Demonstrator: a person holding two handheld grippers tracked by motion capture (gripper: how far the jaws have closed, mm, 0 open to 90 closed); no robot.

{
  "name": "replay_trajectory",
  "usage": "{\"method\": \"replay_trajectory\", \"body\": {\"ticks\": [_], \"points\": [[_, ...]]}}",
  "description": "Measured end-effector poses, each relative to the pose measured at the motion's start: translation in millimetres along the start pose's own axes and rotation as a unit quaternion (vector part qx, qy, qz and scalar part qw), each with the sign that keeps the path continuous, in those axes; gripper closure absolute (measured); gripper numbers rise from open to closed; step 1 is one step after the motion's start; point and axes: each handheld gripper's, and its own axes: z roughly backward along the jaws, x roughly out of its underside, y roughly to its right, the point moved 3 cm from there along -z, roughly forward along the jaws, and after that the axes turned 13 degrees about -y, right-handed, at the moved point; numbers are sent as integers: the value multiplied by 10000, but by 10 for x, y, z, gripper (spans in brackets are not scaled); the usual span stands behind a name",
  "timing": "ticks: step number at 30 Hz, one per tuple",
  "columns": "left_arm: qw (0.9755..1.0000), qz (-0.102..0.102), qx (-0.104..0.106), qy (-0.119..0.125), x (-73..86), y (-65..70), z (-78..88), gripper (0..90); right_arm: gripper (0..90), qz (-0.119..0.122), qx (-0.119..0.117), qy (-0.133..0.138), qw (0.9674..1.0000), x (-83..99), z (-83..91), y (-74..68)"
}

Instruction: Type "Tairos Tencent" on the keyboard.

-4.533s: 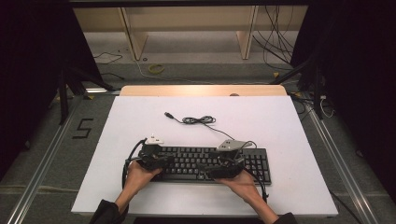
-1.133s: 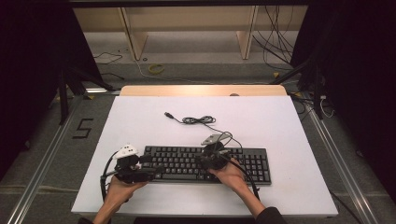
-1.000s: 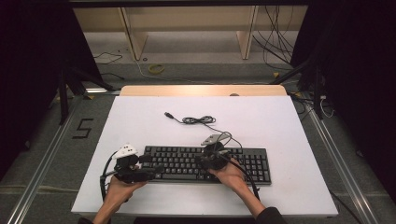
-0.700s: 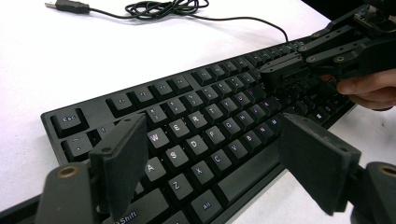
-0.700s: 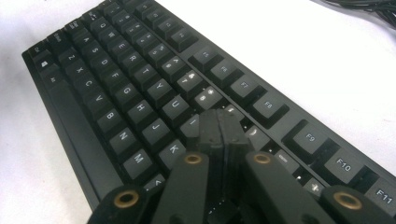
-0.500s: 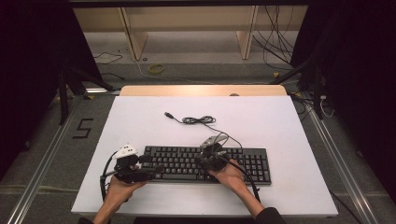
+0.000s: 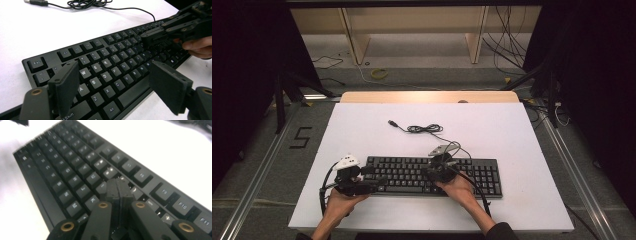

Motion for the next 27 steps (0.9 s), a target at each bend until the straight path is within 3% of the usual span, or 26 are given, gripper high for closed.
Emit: {"method": "replay_trajectory", "body": {"ticks": [3, 10, 23, 27], "points": [[10000, 4, -10, 5, 0, -4, 5, 246, 857, -46, -64, 232, 9997, -16, 88, 5], [10000, 14, -28, 18, -4, -6, 10, 256, 747, -7, -217, 457, 9987, -15, 203, -16], [10000, 24, -93, -25, -8, -40, 8, 368, 517, 12, -413, 551, 9976, 0, 283, -73], [9999, 63, -102, -58, -7, -54, 9, 451, 416, -6, -448, 539, 9975, 13, 305, -100]]}}
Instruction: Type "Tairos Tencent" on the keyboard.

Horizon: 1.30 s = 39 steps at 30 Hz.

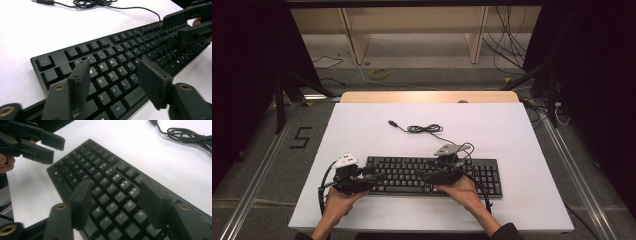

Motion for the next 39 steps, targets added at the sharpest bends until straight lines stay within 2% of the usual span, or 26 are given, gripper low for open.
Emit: {"method": "replay_trajectory", "body": {"ticks": [6, 9, 10, 20, 21, 27, 39], "points": [[9998, 82, -114, -122, 0, -27, -5, 527, 361, 33, -41, 18, 10000, 14, 15, -44], [9997, 77, -146, -180, 2, -34, -11, 624, 346, 87, -76, 33, 9999, 32, 37, -74], [9997, 86, -143, -202, 1, -35, -13, 624, 346, 87, -76, 33, 9999, 32, 37, -74], [9987, -96, -237, -447, -36, -8, -114, 841, 332, 145, -119, 82, 9998, 92, 86, -131], [9984, -111, -258, -485, -40, -7, -129, 887, 329, 143, -131, 84, 9998, 104, 96, -141], [9977, -151, -250, -616, -65, 7, -190, 894, 314, 153, -134, 85, 9998, 149, 104, -156], [9964, -58, -299, -786, -71, -30, -277, 894, 306, 206, -151, 98, 9996, 193, 111, -192]]}}
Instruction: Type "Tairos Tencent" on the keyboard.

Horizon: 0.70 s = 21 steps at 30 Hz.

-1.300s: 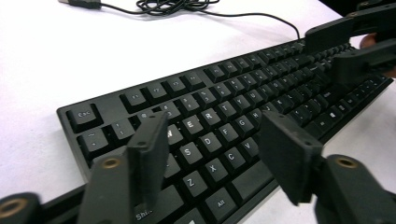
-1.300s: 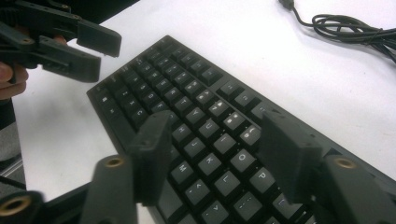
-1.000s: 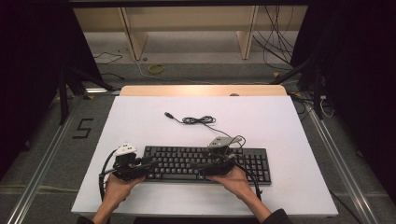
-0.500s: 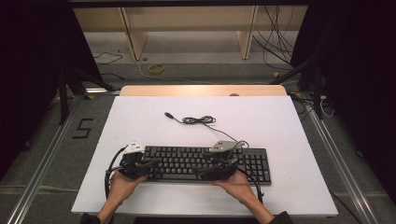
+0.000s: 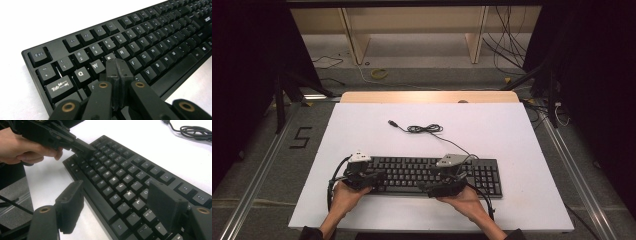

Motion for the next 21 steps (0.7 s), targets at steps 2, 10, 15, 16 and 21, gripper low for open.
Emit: {"method": "replay_trajectory", "body": {"ticks": [2, 10, 15, 16, 21], "points": [[10000, -7, -9, -43, 2, -12, -7, 894, 306, 2, -9, 0, 10000, 2, 1, -2], [10000, 10, -22, -70, 1, -16, -36, 895, 307, 6, -7, -10, 10000, 13, 3, -3], [9999, -9, -22, -116, -1, -13, -52, 894, 308, 9, -2, -18, 10000, 14, 2, -4], [9999, -6, -24, -123, -2, -11, -53, 894, 308, 5, -2, -22, 10000, 14, 1, -4], [9997, 9, -67, -220, 4, -14, -78, 896, 308, 11, 2, -30, 10000, 15, -1, -5]]}}
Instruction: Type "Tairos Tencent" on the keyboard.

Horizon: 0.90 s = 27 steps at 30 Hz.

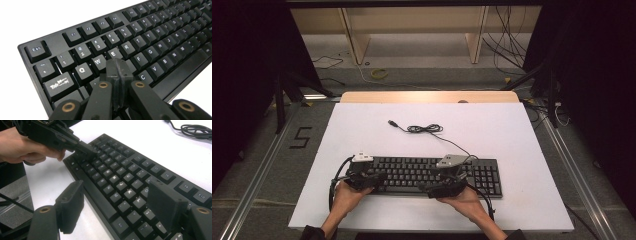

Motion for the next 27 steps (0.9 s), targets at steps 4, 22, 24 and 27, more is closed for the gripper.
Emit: {"method": "replay_trajectory", "body": {"ticks": [4, 22, 24, 27], "points": [[10000, -2, -5, 8, 3, 3, -5, 897, 308, -2, 9, 0, 10000, 0, -1, -1], [9962, 86, 330, 796, 4, 12, 224, 606, 328, 0, 45, 65, 10000, -9, 17, 11], [9956, 79, 368, 864, 12, 23, 242, 551, 342, 3, 31, 60, 10000, -11, 9, 4], [9942, 40, 422, 989, 25, 45, 272, 481, 364, 25, 12, 46, 10000, -12, -11, -10]]}}
